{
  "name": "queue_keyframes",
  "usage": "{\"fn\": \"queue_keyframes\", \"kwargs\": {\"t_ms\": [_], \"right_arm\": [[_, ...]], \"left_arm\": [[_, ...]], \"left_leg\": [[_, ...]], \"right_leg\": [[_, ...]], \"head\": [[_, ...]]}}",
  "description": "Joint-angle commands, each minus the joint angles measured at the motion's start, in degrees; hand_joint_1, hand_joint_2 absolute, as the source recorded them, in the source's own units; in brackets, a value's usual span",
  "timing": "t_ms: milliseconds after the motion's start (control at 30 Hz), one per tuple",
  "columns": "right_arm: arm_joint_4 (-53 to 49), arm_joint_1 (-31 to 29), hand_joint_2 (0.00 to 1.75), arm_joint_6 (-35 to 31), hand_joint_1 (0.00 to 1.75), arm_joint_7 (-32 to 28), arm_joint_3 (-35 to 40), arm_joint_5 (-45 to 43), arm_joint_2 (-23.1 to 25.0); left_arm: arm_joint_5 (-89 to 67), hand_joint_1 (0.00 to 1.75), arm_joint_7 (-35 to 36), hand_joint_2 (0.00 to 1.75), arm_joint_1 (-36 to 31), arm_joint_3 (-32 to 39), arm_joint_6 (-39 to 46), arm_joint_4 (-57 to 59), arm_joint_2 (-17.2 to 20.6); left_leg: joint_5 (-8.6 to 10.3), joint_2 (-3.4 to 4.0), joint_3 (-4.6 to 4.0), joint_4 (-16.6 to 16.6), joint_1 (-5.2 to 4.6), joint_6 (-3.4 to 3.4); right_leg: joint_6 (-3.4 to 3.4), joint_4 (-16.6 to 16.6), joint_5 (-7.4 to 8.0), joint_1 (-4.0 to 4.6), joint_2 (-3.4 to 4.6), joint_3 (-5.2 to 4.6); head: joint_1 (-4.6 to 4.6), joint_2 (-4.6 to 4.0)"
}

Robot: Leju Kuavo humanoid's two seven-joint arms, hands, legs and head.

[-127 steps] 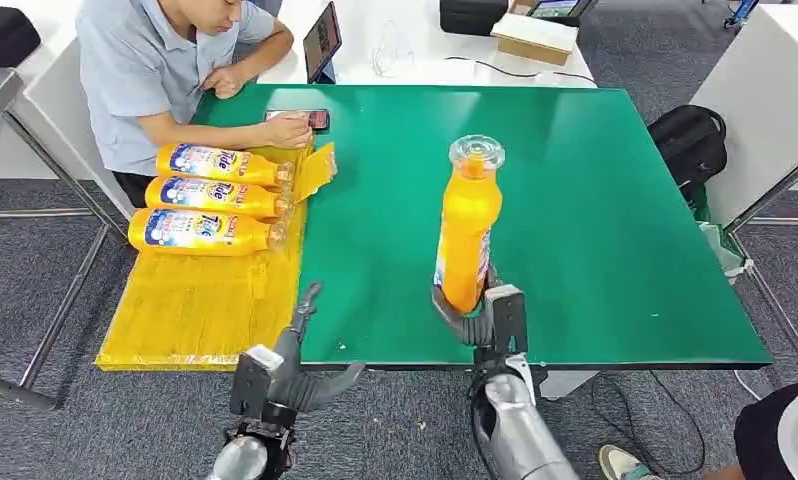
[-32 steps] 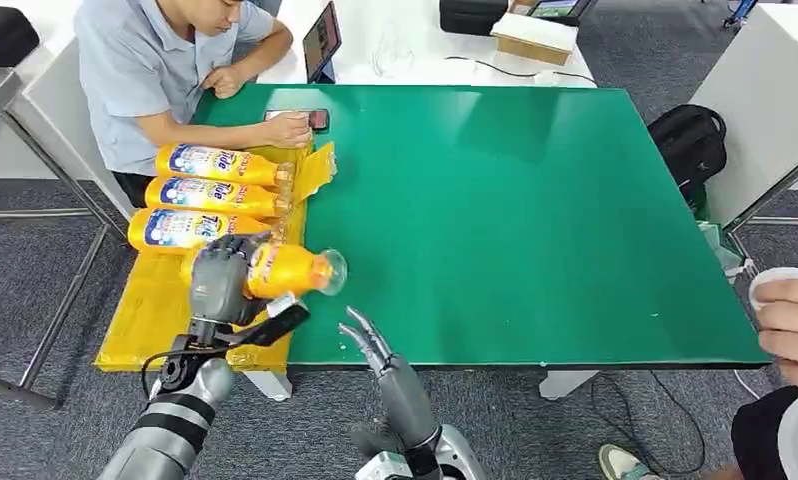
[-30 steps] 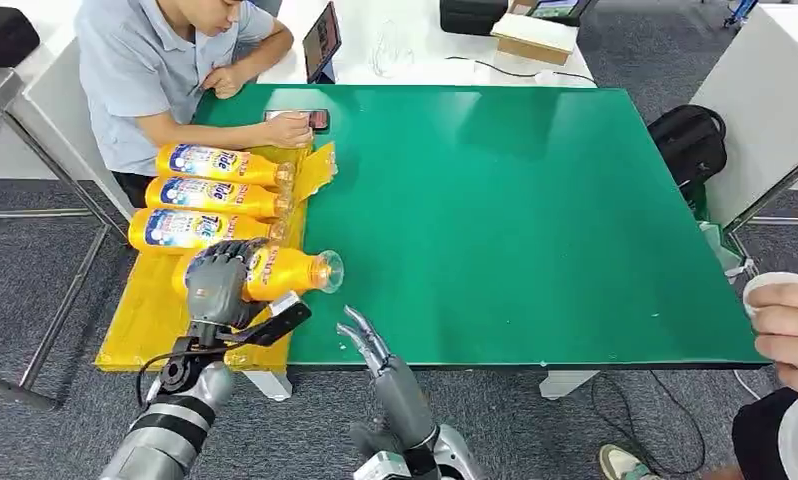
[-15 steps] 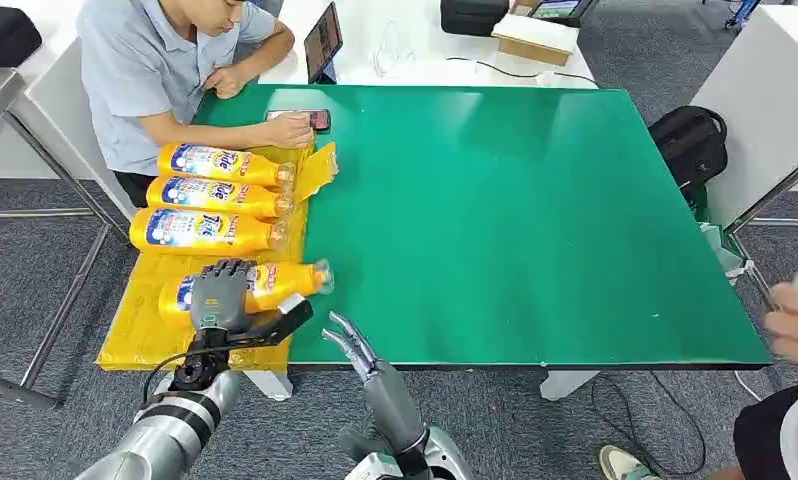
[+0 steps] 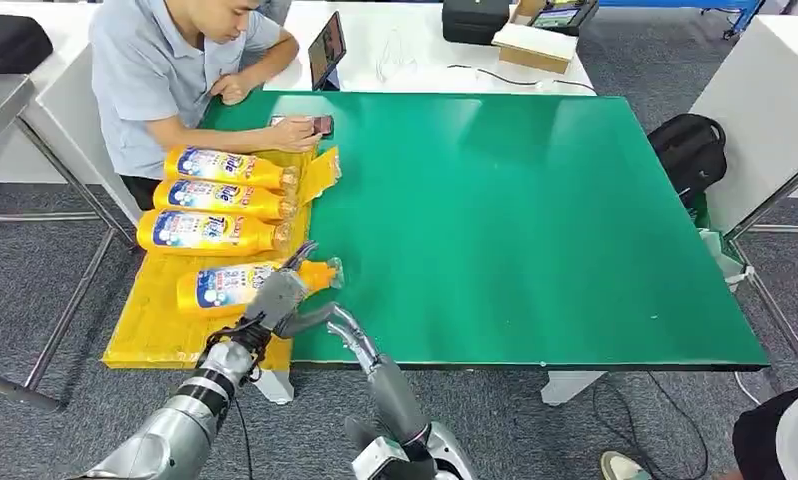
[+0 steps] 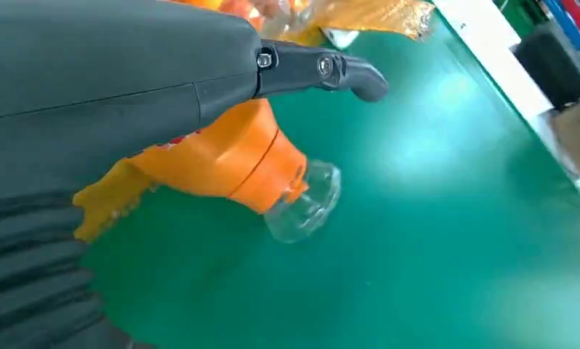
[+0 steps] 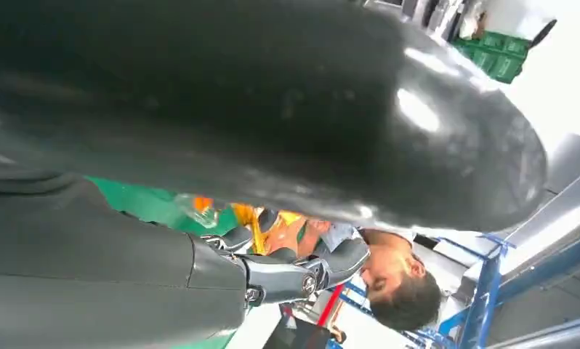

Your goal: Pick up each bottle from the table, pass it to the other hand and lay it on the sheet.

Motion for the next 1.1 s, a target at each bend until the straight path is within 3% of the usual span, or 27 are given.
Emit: {"fn": "queue_keyframes", "kwargs": {"t_ms": [33,367,400,467,567,667,767,1033,1067,1100], "right_arm": [[1.43,0.37,0.00,-1.31,0.00,0.06,-2.37,0.43,0.23],[1.43,0.37,0.00,-1.31,0.00,0.06,-2.37,0.43,0.23],[1.41,0.47,0.00,-2.34,0.00,0.06,-2.38,0.52,0.52],[-1.49,1.53,0.00,-7.22,0.00,0.06,-3.87,-1.18,1.39],[-6.14,4.37,0.00,-8.50,0.00,0.06,-9.69,-3.88,3.17],[-9.93,7.31,0.00,-11.18,0.00,0.06,-14.45,-4.43,4.73],[-15.46,12.35,0.00,-11.61,0.00,0.06,-23.33,4.25,9.32],[-20.06,16.22,0.00,-11.61,0.00,0.06,-29.28,7.68,11.13],[-20.92,17.11,1.75,-11.61,0.00,0.06,-31.18,7.42,11.75],[-21.22,17.59,1.75,-11.61,0.00,0.06,-32.61,6.35,11.92]], "left_arm": [[3.56,0.00,-6.93,0.00,9.52,-2.68,20.99,-16.03,-2.56],[3.56,0.00,-6.93,0.00,9.52,-2.68,20.99,-16.03,-2.56],[5.10,0.00,-6.93,1.75,10.14,-4.07,23.02,-17.19,-2.26],[22.81,0.00,-6.93,1.75,13.16,-7.60,26.01,-25.11,-2.90],[42.77,0.00,-2.01,1.75,17.51,-9.21,18.78,-30.39,-6.04],[56.73,0.00,2.42,1.75,20.18,-11.08,15.34,-31.68,-5.82],[55.51,0.00,-2.94,1.75,23.90,-15.39,21.51,-35.50,-3.16],[51.09,0.00,-4.74,1.75,28.17,-17.39,27.86,-39.41,-1.08],[51.86,0.00,-4.73,1.75,28.99,-17.27,27.82,-40.04,-0.96],[53.54,0.00,-4.19,1.75,30.06,-17.19,27.01,-41.44,-0.68]], "left_leg": [[-0.04,0.20,0.09,-0.10,0.01,-0.06],[-0.06,0.23,-0.45,0.01,0.02,-0.05],[-0.10,0.26,-0.40,0.01,0.02,-0.07],[-0.09,0.25,-0.49,0.03,0.03,-0.08],[-0.15,0.19,-0.56,0.10,0.03,-0.08],[-0.09,0.12,-0.62,0.02,-0.02,-0.04],[-0.13,0.13,-0.63,0.03,-0.01,-0.06],[-0.17,0.18,-0.68,-0.02,-0.02,-0.11],[-0.19,0.21,-0.69,-0.01,0.01,-0.12],[-0.26,0.24,-0.54,-0.03,0.00,-0.15]], "right_leg": [[-0.11,-0.10,0.00,0.03,0.09,0.06],[-0.03,0.01,0.00,0.03,0.09,-0.49],[-0.06,0.02,-0.04,0.03,0.09,-0.45],[-0.06,0.03,-0.03,0.04,0.07,-0.54],[-0.07,0.09,-0.11,0.04,0.00,-0.57],[-0.02,0.04,-0.07,-0.02,-0.05,-0.66],[-0.04,0.04,-0.11,-0.01,-0.02,-0.67],[-0.04,0.00,-0.08,-0.02,0.07,-0.75],[-0.05,-0.01,-0.07,0.01,0.07,-0.75],[-0.10,0.01,-0.15,0.01,0.06,-0.63]], "head": [[0.00,0.00],[0.00,0.00],[0.02,0.00],[0.00,0.00],[0.00,0.00],[0.00,0.00],[0.02,0.00],[0.00,0.00],[0.02,0.00],[0.00,0.00]]}}
